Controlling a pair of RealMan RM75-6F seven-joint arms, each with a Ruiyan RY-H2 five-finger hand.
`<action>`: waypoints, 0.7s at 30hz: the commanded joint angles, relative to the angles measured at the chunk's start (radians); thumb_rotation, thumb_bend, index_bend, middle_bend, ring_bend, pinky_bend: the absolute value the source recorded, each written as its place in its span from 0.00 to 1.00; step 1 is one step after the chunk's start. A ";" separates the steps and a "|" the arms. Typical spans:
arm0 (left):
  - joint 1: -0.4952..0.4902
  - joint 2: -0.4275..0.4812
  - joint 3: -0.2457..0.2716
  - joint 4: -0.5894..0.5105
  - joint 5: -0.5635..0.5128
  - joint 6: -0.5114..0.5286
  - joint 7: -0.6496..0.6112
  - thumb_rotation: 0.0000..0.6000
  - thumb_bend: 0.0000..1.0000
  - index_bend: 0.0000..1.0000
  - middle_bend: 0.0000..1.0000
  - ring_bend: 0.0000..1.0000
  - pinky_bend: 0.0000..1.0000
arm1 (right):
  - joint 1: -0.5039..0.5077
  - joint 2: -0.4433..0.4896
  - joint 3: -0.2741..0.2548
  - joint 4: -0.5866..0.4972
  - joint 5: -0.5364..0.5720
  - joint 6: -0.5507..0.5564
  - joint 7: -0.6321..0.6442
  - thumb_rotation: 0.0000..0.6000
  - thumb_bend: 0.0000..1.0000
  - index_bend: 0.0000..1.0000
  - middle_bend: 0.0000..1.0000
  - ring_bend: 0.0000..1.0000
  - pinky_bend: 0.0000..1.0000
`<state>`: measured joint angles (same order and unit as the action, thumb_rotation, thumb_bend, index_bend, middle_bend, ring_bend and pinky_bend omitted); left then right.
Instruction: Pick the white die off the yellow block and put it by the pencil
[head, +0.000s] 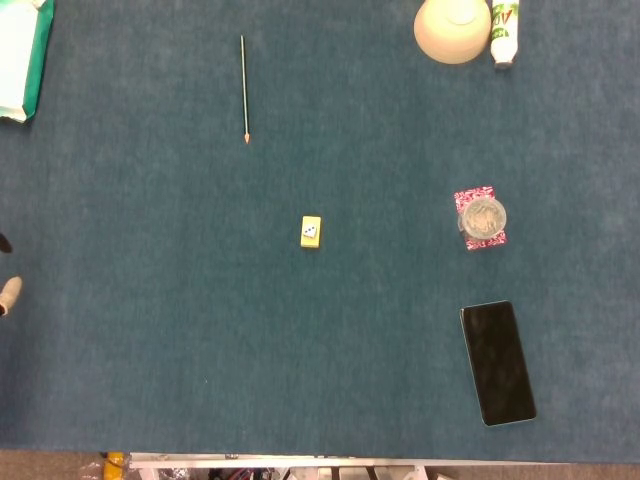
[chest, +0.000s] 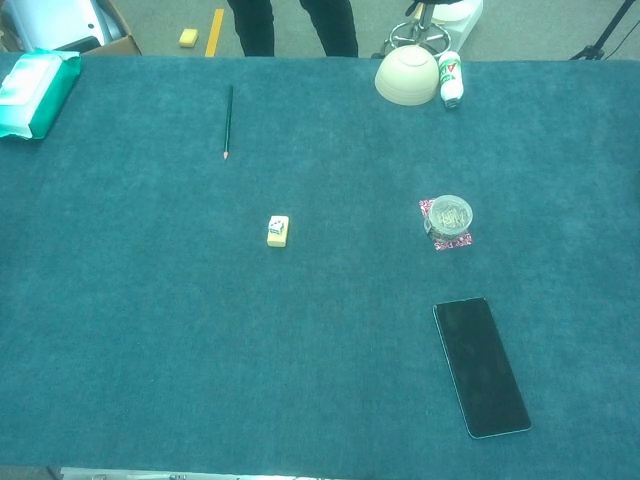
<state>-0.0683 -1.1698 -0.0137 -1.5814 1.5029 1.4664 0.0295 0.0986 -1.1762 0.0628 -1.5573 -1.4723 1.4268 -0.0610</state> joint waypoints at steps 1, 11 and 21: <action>-0.014 -0.008 -0.003 0.006 0.009 -0.013 -0.017 1.00 0.22 0.43 0.33 0.26 0.46 | 0.011 0.000 0.008 -0.002 0.001 -0.010 0.001 1.00 0.28 0.52 0.35 0.24 0.26; -0.098 -0.047 -0.001 -0.005 0.069 -0.102 -0.058 1.00 0.22 0.33 0.31 0.26 0.45 | 0.106 0.012 0.048 -0.029 0.046 -0.141 -0.030 1.00 0.27 0.52 0.35 0.24 0.26; -0.211 -0.089 0.020 -0.031 0.127 -0.240 -0.145 1.00 0.22 0.30 0.19 0.25 0.43 | 0.181 0.007 0.076 -0.017 0.127 -0.262 -0.042 1.00 0.26 0.48 0.35 0.24 0.26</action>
<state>-0.2521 -1.2451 0.0024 -1.6000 1.6231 1.2565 -0.0760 0.2661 -1.1656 0.1299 -1.5797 -1.3610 1.1815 -0.0988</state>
